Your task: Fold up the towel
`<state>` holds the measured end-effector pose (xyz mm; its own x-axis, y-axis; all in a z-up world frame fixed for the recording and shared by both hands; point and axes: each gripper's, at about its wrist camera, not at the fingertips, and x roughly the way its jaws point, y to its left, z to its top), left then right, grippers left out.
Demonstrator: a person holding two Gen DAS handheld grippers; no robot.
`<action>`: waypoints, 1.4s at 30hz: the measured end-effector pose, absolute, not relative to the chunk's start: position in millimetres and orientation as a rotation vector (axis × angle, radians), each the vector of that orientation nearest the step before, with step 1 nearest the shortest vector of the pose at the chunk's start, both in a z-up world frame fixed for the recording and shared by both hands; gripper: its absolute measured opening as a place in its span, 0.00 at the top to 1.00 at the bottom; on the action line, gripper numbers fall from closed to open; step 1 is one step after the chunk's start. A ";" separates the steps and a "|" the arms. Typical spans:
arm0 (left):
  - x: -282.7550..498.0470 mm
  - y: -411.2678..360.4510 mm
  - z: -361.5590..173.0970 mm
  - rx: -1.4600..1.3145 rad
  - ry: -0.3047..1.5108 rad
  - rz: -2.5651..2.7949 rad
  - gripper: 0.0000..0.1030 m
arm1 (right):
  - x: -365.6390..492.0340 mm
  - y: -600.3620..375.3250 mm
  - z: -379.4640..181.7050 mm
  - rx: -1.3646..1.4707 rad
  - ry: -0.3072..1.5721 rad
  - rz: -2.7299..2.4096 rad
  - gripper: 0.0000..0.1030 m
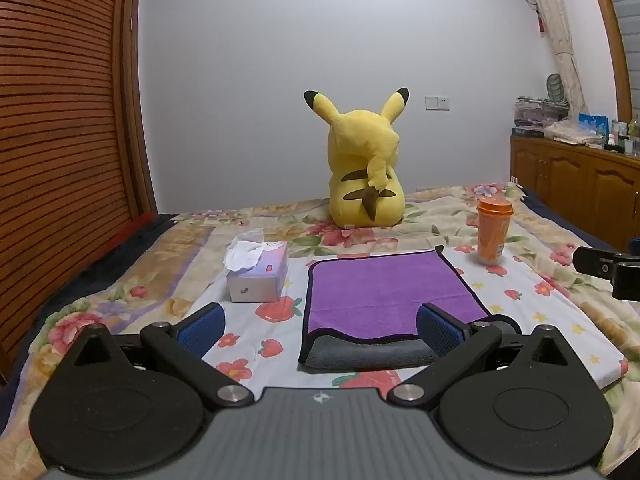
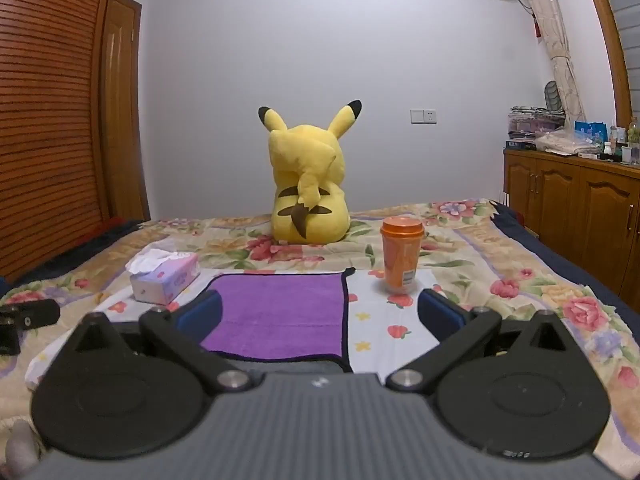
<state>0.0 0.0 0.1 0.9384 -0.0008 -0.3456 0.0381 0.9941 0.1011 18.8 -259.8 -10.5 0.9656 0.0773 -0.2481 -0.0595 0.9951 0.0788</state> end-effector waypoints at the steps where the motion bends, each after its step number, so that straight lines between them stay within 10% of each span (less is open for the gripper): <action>1: 0.1 0.0 0.0 0.107 0.355 -0.020 0.00 | 18.9 -259.7 -10.5 0.071 0.254 0.069 0.00; 42: -0.5 -0.2 0.4 0.106 0.349 -0.016 0.00 | 18.2 -255.5 -9.4 0.065 0.256 0.068 0.00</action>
<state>-0.5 -0.2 0.4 0.9395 0.0029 -0.3424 0.0338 0.9943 0.1012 18.2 -255.5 -9.4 0.9650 0.0754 -0.2510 -0.0587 0.9956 0.0733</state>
